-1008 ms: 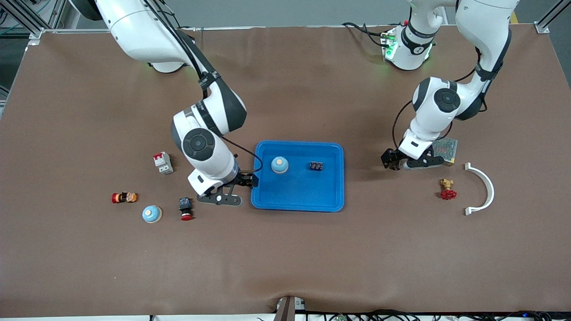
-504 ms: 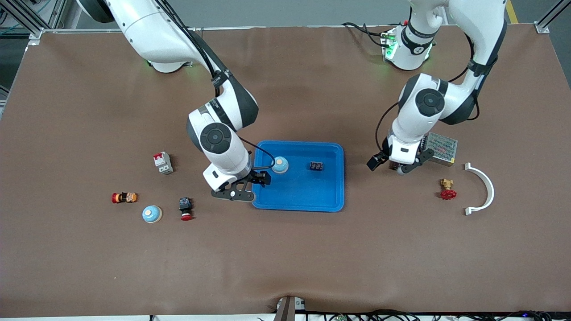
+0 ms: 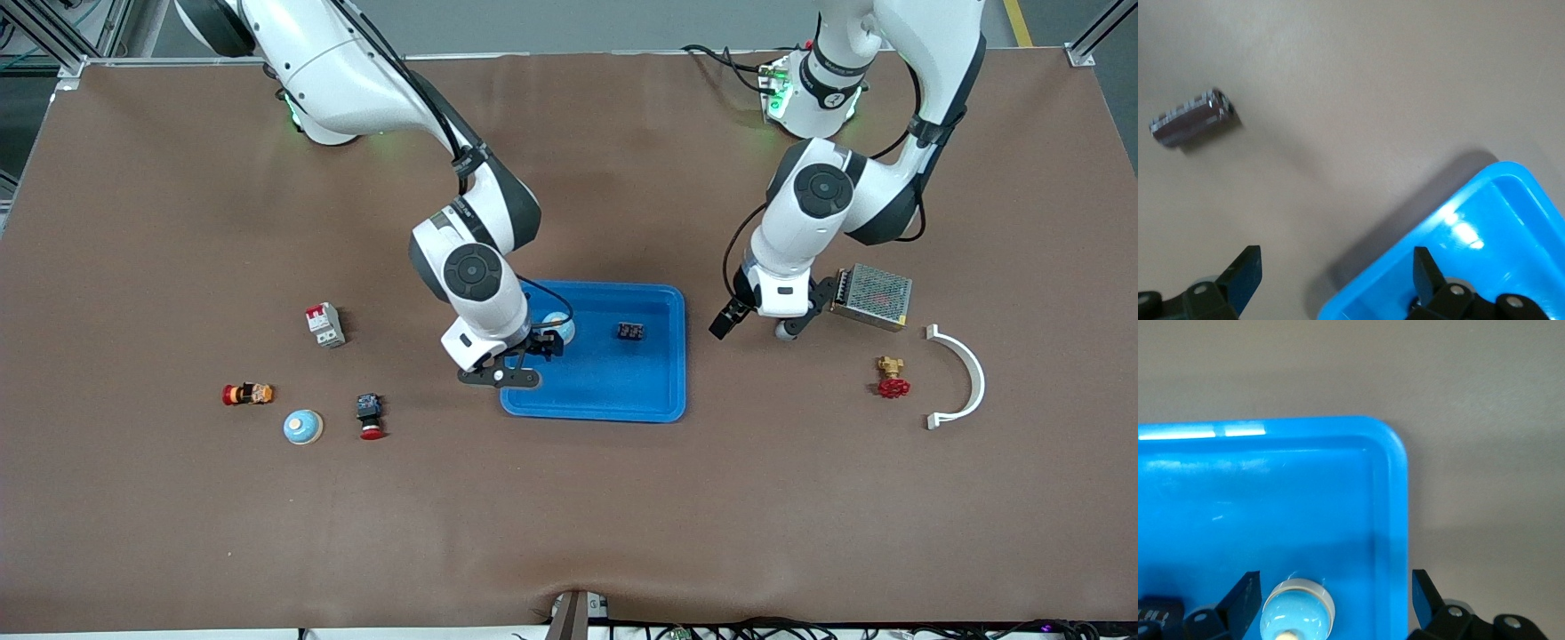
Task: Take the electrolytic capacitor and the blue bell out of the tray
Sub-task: 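Move the left gripper and the right gripper back over the blue tray, then grasp the second capacitor with the left gripper while the right gripper grips the bell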
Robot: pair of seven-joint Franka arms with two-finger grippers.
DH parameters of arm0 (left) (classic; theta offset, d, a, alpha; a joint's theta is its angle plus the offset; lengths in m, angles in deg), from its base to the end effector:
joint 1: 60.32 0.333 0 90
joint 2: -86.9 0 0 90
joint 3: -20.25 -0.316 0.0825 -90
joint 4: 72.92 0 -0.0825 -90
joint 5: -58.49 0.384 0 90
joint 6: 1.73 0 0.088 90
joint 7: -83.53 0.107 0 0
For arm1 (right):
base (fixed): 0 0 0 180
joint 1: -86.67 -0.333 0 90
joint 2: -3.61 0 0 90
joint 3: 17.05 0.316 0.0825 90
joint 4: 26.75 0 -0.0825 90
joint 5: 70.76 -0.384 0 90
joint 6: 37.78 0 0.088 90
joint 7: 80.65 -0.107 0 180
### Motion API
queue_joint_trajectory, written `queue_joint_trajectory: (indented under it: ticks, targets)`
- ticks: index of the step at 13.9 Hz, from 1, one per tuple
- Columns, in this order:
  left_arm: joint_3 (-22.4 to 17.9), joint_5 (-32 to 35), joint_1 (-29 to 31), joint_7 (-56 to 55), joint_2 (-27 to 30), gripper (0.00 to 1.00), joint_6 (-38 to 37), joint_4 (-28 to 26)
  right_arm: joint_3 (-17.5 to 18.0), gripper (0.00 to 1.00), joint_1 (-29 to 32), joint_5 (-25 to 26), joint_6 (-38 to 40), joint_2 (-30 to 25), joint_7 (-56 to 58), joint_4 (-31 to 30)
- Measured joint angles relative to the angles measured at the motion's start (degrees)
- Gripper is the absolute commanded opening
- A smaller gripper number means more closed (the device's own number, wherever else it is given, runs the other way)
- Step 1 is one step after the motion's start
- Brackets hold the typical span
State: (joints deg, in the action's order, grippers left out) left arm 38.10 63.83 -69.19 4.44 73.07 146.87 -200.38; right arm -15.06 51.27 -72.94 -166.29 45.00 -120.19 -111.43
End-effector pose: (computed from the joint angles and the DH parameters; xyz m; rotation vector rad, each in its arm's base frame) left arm 0.5013 -0.2531 0.2836 2.7465 1.2455 0.1064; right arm 0.5759 0.4360 0.2532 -3.0715 0.1072 -0.0008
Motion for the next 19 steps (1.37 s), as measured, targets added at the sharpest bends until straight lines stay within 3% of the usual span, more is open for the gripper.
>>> queue_joint_trajectory:
  ticks: [6, 10, 19]
  targets:
    - [0.0, 0.0, -4.4, -13.2, -1.7, 1.0, -0.6, 2.8, 0.0, 1.0, -2.5, 0.0, -2.3, 1.2, -0.3, -0.1]
    - [0.1, 0.0, -7.0, -19.8, -4.8, 1.0, -6.3, 9.2, 0.0, 1.0, -4.6, 0.0, -2.9, 2.2, -0.3, -0.2]
    - [0.0, 3.2, -9.6, -32.0, -11.9, 1.0, -7.1, 17.0, 0.0, 1.0, -5.8, 0.0, -3.0, 2.4, -0.3, -2.4]
